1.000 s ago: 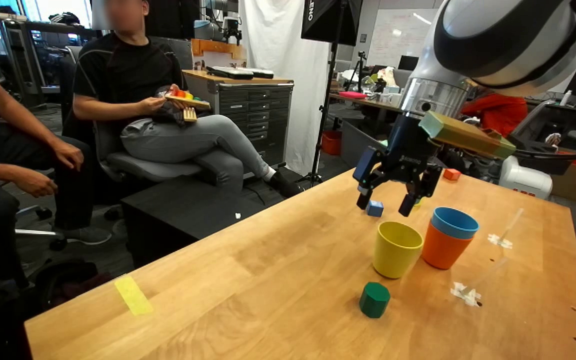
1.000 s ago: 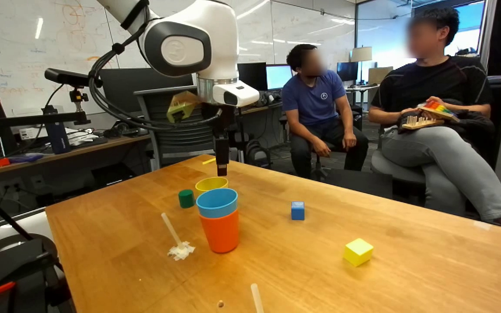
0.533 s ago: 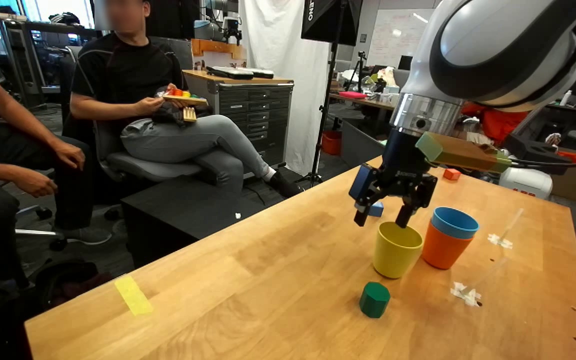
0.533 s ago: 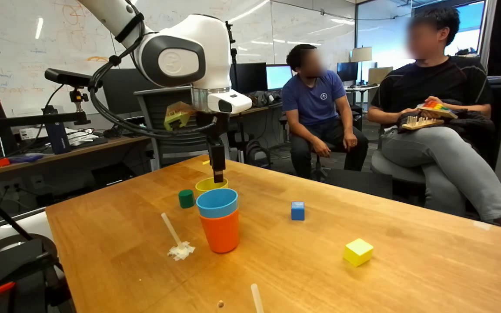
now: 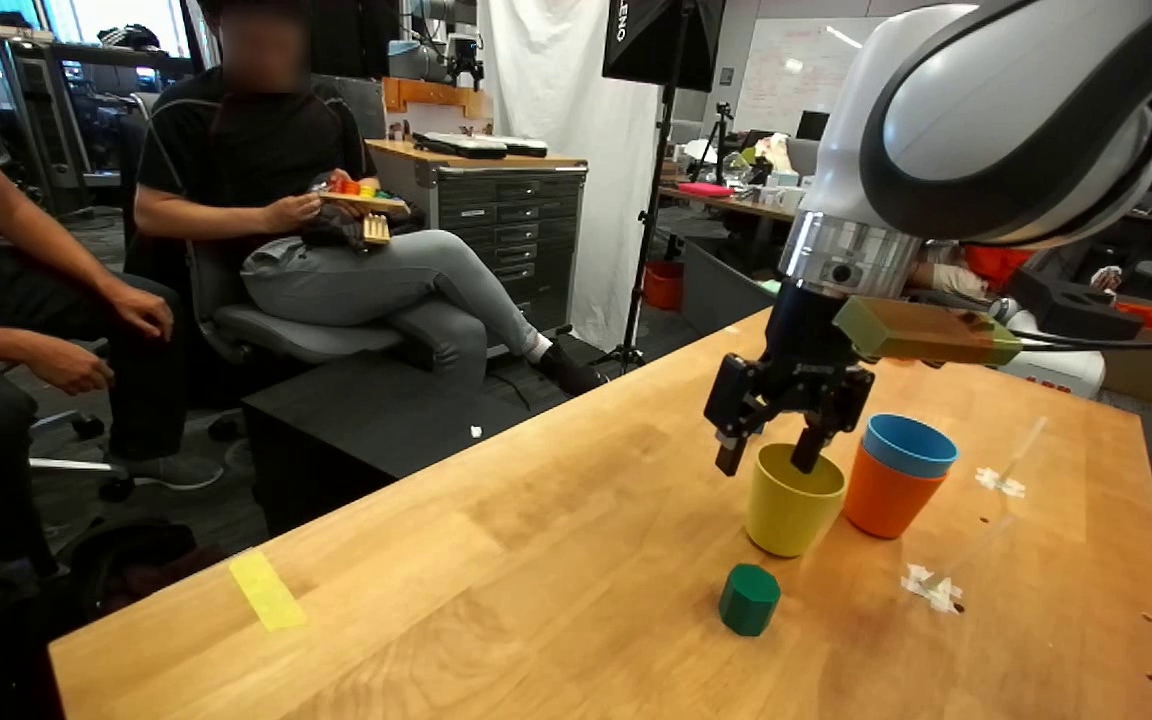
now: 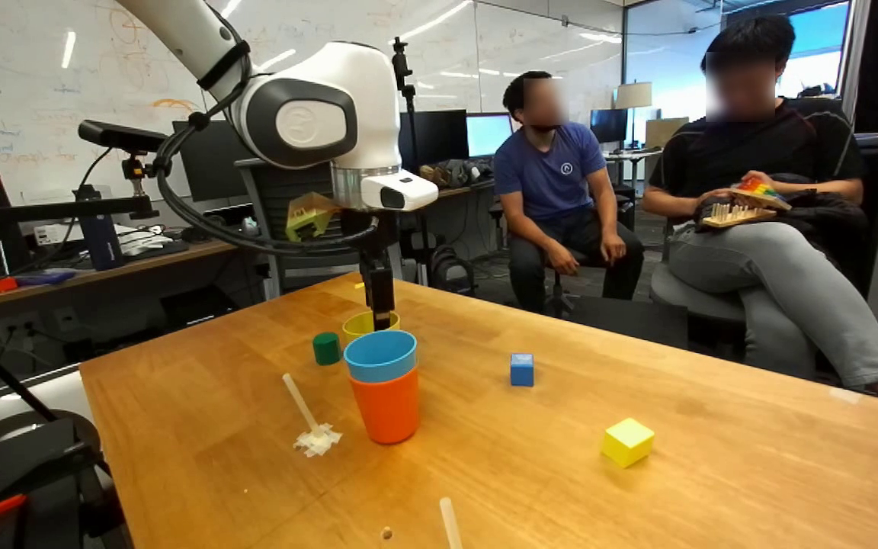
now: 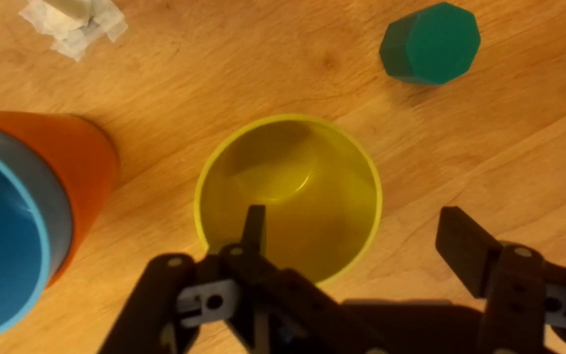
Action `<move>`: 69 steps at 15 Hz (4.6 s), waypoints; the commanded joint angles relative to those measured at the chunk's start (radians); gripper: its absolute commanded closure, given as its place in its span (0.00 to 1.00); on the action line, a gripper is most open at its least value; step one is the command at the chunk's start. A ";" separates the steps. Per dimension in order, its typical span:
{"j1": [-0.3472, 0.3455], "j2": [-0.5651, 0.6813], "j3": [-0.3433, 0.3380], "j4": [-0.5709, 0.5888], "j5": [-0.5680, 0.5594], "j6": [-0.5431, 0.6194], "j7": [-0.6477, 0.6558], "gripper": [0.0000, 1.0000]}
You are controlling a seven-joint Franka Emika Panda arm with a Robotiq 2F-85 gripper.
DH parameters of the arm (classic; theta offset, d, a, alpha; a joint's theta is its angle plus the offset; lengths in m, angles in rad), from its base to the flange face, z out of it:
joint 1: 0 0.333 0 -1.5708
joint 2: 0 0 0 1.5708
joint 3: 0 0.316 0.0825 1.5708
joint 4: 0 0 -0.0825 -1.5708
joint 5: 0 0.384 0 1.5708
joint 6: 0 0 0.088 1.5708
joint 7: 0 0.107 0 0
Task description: Put the blue cup into the orange cup then put the yellow cup into the blue cup
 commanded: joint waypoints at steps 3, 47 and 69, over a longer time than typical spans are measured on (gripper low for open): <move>0.005 -0.003 0.011 -0.023 -0.032 0.031 0.020 0.58; -0.004 -0.726 0.040 -0.505 -0.222 -0.062 -0.264 0.99; -0.149 -0.594 -0.036 -0.166 -0.168 -0.198 -0.178 0.99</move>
